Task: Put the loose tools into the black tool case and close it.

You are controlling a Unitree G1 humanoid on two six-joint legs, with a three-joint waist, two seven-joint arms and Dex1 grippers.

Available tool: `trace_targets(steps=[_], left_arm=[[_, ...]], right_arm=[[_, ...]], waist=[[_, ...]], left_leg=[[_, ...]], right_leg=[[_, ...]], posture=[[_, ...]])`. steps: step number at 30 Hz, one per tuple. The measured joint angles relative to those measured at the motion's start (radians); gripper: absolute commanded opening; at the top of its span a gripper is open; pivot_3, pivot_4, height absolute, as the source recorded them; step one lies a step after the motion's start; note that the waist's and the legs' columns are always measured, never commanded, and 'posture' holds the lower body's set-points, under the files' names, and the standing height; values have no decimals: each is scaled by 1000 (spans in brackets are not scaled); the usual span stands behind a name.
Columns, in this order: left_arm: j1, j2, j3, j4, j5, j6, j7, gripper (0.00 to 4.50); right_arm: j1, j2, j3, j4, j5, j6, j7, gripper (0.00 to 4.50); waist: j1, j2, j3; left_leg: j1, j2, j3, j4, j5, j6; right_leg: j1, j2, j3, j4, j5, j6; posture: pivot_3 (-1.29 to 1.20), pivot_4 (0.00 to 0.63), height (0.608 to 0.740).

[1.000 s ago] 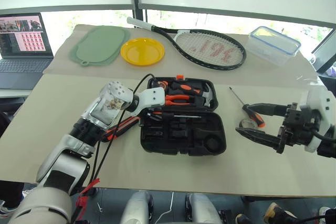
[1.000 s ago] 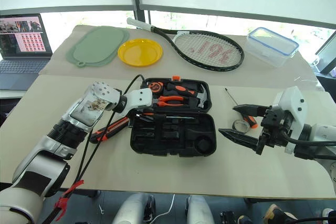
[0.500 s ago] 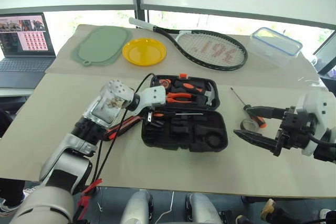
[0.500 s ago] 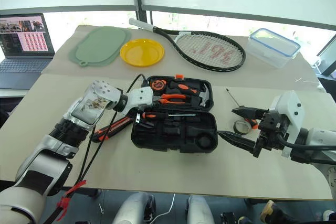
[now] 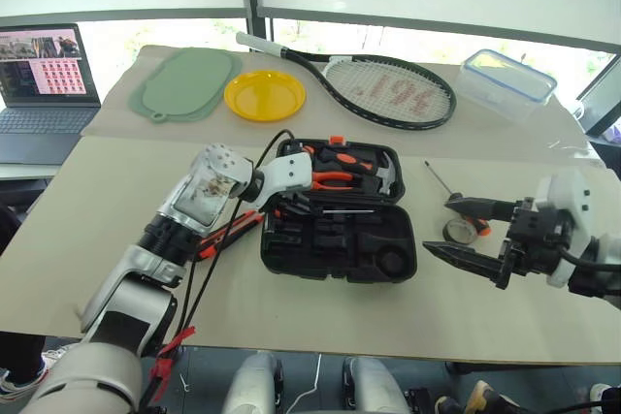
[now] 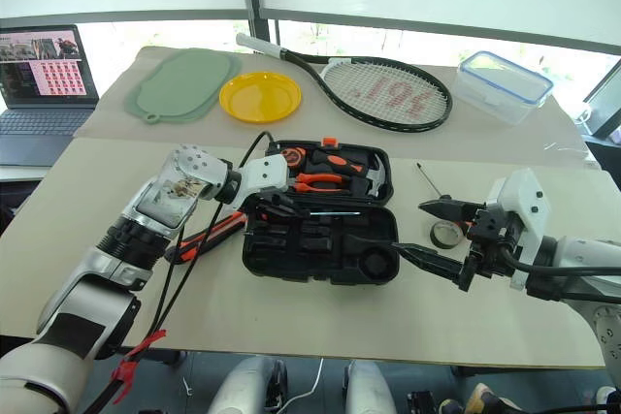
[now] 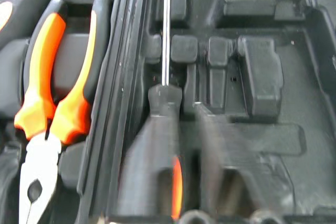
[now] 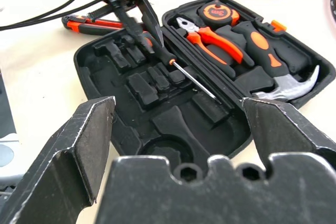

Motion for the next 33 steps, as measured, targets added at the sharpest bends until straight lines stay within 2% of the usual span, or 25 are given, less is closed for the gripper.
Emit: trace_targets(steps=[17, 21, 23, 24, 26, 29, 33], left_arm=[[-16, -50, -34, 95, 95, -178, 52, 40], [-16, -52, -27, 100, 87, -172, 51, 40], [-14, -54, 3, 96, 56, -115, 46, 542], [-11, -51, 31, 87, 28, -72, 41, 658], [-3, -36, 107, 26, -65, 40, 14, 1472], [43, 39, 257, -175, -275, 248, -55, 2561], [94, 101, 380, -361, -459, 438, -65, 3991]], right_arm=[[50, 5, 0, -13, -18, 0, -26, 4500], [78, 20, -14, -17, -33, 0, -52, 4500], [102, 34, -51, -14, -57, 0, -86, 4500], [117, 42, -74, -7, -67, 0, -99, 4500], [158, 55, -130, 23, -88, 0, -121, 4500], [261, 69, -238, 110, -124, 0, -121, 4500], [322, 70, -304, 220, -168, -2, -93, 4500]], waist=[[17, 1, -1], [19, 1, -1], [19, 1, -1], [17, 1, -1], [14, 1, -1], [6, 1, -1], [-3, 3, -2]], left_leg=[[2, 0, -1, 2, 0, 1], [2, 0, 0, 2, 0, 1], [0, 0, 0, 2, 0, 1], [0, 0, 0, 2, 0, 1], [-2, 1, 0, 2, 0, 1], [-1, 2, 0, 1, 0, 1], [1, 1, 0, 1, 0, 2]], right_leg=[[3, -1, 0, 0, 1, 1], [3, -1, 0, 1, 1, 1], [1, -1, 1, 1, 1, 1], [0, 0, 1, 1, 1, 1], [-1, 0, 0, 1, 1, 1], [0, -1, 0, 0, 0, 2], [2, -1, 1, 0, 0, 2]], posture=[[0, 150, 738], [0, 150, 738], [0, 150, 738], [0, 150, 738], [0, 150, 738], [0, 150, 738], [0, 150, 738]])
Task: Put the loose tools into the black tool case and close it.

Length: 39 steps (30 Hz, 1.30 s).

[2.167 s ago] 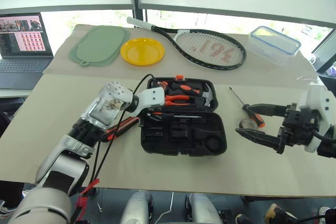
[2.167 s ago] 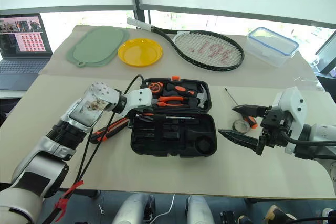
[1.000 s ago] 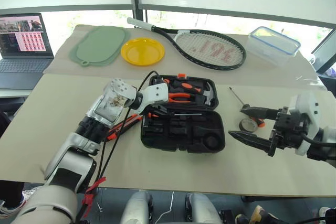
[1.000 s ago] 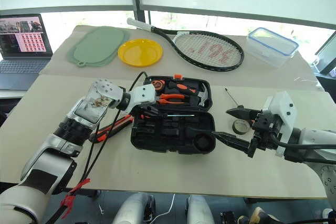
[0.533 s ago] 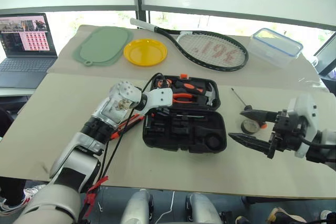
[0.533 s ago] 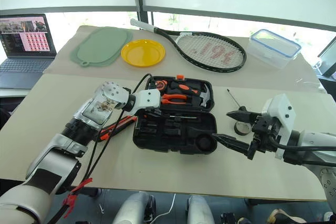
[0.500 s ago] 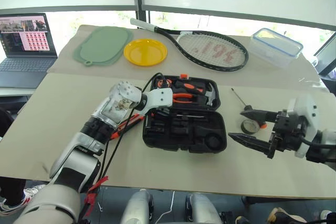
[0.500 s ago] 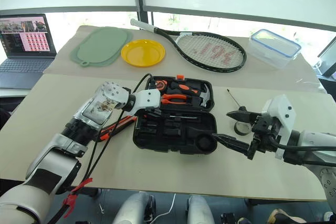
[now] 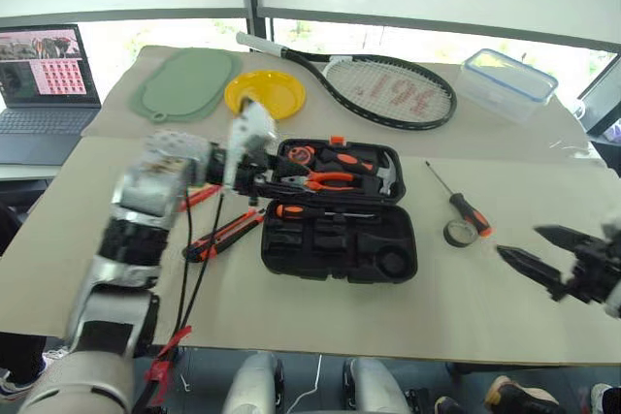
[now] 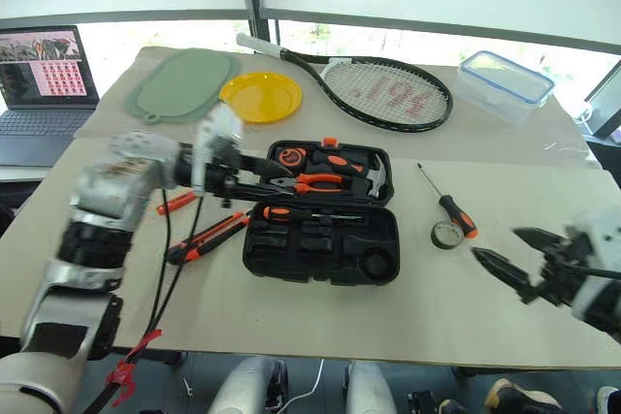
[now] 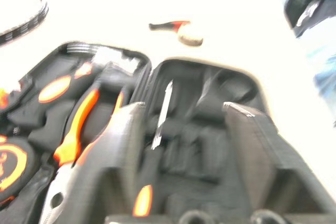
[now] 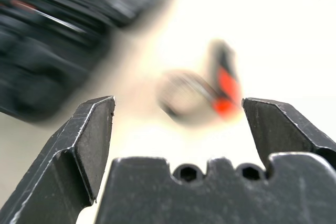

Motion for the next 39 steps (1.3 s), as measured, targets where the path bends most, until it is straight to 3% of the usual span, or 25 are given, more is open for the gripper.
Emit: trace_targets(steps=[1, 6, 14, 20, 35, 39], left_arm=[[18, 7, 20, -49, -51, 46, 9, 4370], [78, 29, 76, -185, -160, 105, 60, 4441], [93, 45, 67, -311, -242, 148, 150, 4441], [93, 61, 53, -319, -246, 145, 196, 4441], [74, 82, 22, -297, -241, 83, 221, 4441], [56, 83, 7, -291, -240, 76, 221, 4500]], right_arm=[[3, -7, -2, 32, -13, -3, 11, 4500], [-105, -58, 45, 184, -68, -33, 33, 4500], [-492, -92, 412, 493, -252, -168, 52, 4500], [-586, -79, 537, 641, -345, -247, 68, 4500], [-692, 28, 628, 765, -430, -341, 89, 4500], [-722, 64, 627, 807, -440, -377, 74, 3531]], waist=[[0, 0, 0], [-10, 0, 0], [-17, 1, 0], [-11, 1, 0], [-17, 1, 0], [-23, 1, 0]], left_leg=[[1, 0, 0, 0, 0, 0], [3, -1, 1, 0, 0, -1], [3, -3, 1, -3, 1, -2], [2, -3, 2, -3, 1, -2], [3, -2, 2, -3, 1, -2], [3, -2, 2, -3, 2, -3]], right_leg=[[1, 0, 0, 0, 0, 0], [1, 2, 2, 0, 1, -1], [0, 2, 2, 0, 0, -2], [0, 1, 2, 0, 0, -1], [0, 2, 2, 0, 0, -1], [0, 2, 2, 0, 0, -2]], posture=[[0, 150, 738], [0, 150, 738], [0, 150, 738], [0, 150, 738], [0, 150, 738], [0, 150, 738]])
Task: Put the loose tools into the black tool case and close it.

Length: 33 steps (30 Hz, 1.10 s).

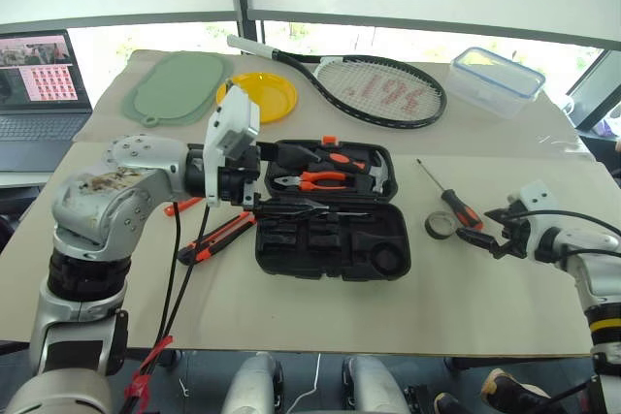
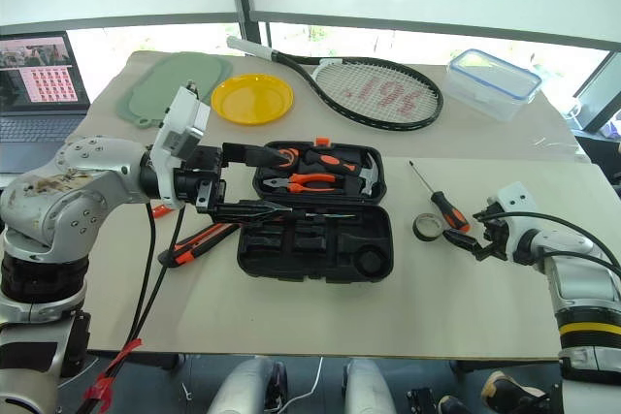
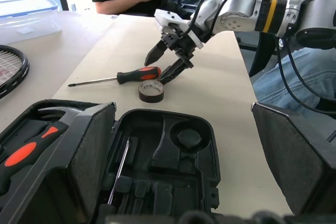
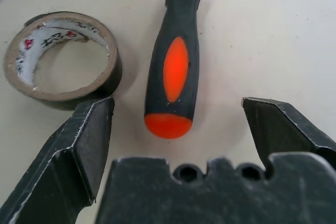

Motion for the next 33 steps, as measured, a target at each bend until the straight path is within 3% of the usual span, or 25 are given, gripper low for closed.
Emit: trace_targets(steps=[4, 8, 14, 18, 24, 30, 33], left_arm=[[-5, 3, -4, 4, 0, -17, -1, 4500], [-5, 18, -17, 7, 0, -20, -3, 4500], [70, 92, 13, -11, -16, -7, -5, 4500], [200, 201, 78, -77, -68, 20, -37, 4500], [324, 281, 125, -167, -112, 22, -77, 4500], [353, 311, 123, -182, -106, -22, -94, 4500], [349, 316, 118, -178, -82, -43, -92, 4500]], right_arm=[[0, 13, -4, 8, 2, -18, -2, 2091], [39, 15, -40, -18, 33, -6, -3, 1004], [80, -4, -138, -95, 112, 37, 21, 1010], [21, -63, -152, -283, 213, 99, 135, 1010], [-83, -88, 72, -524, 279, 147, 368, 1010], [-175, -67, 306, -483, 150, 29, 508, 1010], [-269, -30, 387, -334, 29, -97, 536, 1010]], waist=[[-1, 0, 0], [7, 0, 0], [0, 3, 1], [-16, 7, 4], [8, 7, 5], [23, 6, 6], [18, 6, 6]], left_leg=[[0, 0, 0, 0, 0, 0], [0, 0, 0, 0, 0, 0], [0, 1, 1, -1, 0, 0], [2, 2, 1, -6, 1, -2], [4, 2, 2, -6, 1, -2], [3, 1, 3, -4, 1, -1], [3, 1, 3, -5, 1, -1]], right_leg=[[0, 0, 0, 0, 0, 0], [0, -1, 0, 0, 0, 0], [-1, -1, 1, 0, 0, 0], [-3, 1, 3, 0, 0, -1], [0, -1, 0, 0, -1, -2], [-1, -1, 0, 0, -1, -2], [-1, 0, 0, 0, -1, -2]], posture=[[0, 150, 738], [0, 150, 738], [0, 150, 738], [0, 150, 738], [0, 150, 738], [0, 150, 738], [0, 150, 738]])
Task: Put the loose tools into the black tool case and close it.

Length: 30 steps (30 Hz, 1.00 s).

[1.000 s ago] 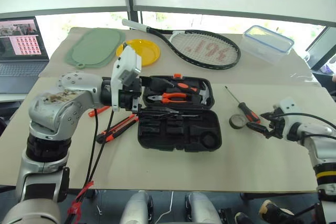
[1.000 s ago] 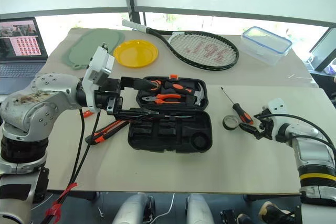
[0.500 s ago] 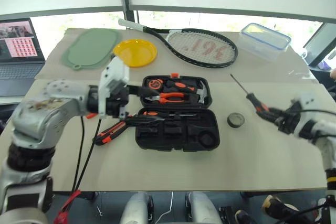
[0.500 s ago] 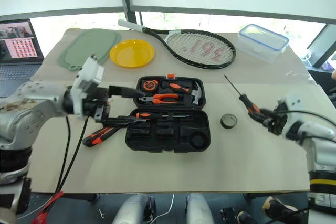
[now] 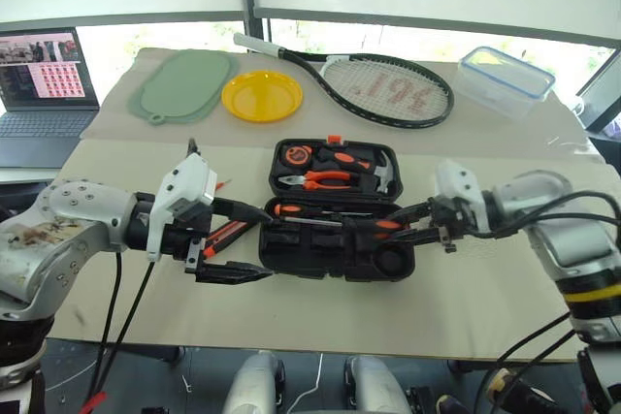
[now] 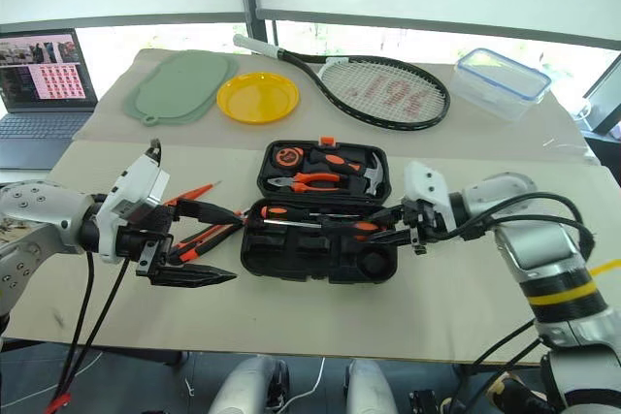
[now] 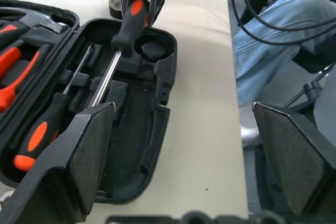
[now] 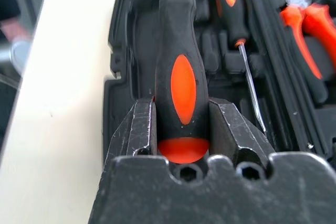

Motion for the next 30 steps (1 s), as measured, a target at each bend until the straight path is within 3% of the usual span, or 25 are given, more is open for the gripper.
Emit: trace_targets(steps=[6, 18, 20, 27, 30], left_arm=[[-16, -4, -15, 12, 4, -19, 13, 4500], [-29, -5, -33, 29, 8, -33, 25, 4500], [-30, -5, -35, 32, 13, -34, 25, 4500], [-36, -8, -39, 42, 25, -35, 26, 4500], [-41, -11, -40, 45, 26, -35, 26, 4500]], right_arm=[[-51, 68, 40, 164, -87, -104, 8, 1010], [-73, 96, 32, 302, -128, -171, 3, 1010], [-73, 101, 29, 306, -128, -173, 4, 2016], [-71, 121, -9, 236, -63, -74, 26, 4236], [-80, 158, -41, 185, -21, -5, 7, 4087]], waist=[[-2, 0, 0], [-4, 0, 0], [-4, 0, 0], [-7, 0, 0], [-10, 0, 0]], left_leg=[[0, 1, 0, -2, 1, -1], [0, 1, 0, -2, 1, -1], [0, 1, 0, -2, 1, -1], [0, 1, 0, -2, 1, -1], [0, 1, 0, -2, 1, -1]], right_leg=[[-1, 1, -1, 0, -1, -2], [-1, 0, -1, 0, -1, -2], [-1, 1, -1, 0, -1, -2], [-1, 1, -1, 1, -1, -2], [-1, 1, -1, 1, -1, -2]], posture=[[0, 150, 738], [0, 150, 738], [0, 150, 738], [0, 150, 738], [0, 150, 738]])
